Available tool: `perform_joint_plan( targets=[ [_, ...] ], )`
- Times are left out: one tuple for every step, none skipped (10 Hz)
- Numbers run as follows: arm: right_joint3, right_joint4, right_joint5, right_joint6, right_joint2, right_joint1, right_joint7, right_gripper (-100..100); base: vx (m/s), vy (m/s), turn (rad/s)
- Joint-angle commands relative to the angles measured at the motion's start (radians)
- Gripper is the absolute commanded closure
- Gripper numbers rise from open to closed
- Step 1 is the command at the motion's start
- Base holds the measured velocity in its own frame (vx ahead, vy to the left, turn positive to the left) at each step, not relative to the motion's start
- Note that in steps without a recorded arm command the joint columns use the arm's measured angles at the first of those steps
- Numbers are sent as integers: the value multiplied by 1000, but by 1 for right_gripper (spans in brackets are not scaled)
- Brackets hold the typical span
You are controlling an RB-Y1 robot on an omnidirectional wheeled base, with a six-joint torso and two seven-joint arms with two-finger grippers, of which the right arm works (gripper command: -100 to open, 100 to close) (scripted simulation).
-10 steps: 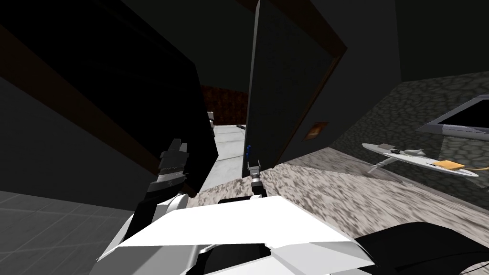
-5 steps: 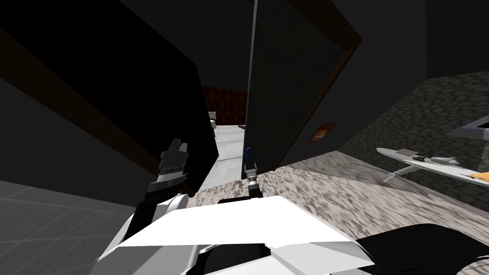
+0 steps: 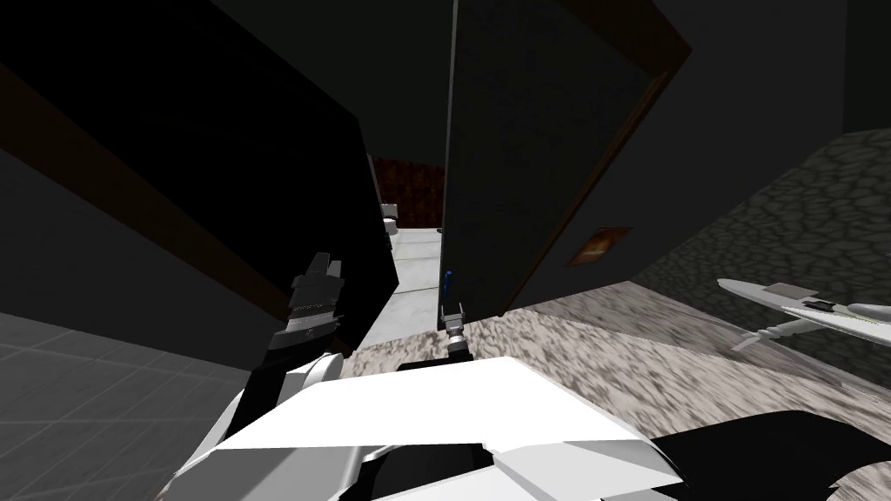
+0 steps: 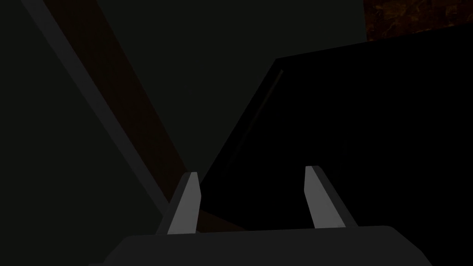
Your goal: Push the door open
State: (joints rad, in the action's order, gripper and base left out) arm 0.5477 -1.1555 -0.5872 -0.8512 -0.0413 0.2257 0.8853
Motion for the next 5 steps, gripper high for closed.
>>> perform_joint_plan(
  targets=[
    [21, 29, -17, -10, 3, -6, 25, -100, 54, -92, 66],
    [34, 52, -27, -18, 6, -12, 40, -100, 56, -96, 72],
    [54, 89, -43, -30, 12, -23, 65, -100, 63, -112, 111],
    [64, 107, -51, -36, 15, -28, 77, -100, 57, -112, 98],
    [73, 123, -58, -41, 18, -32, 88, -100, 52, -91, 57]
  ],
)
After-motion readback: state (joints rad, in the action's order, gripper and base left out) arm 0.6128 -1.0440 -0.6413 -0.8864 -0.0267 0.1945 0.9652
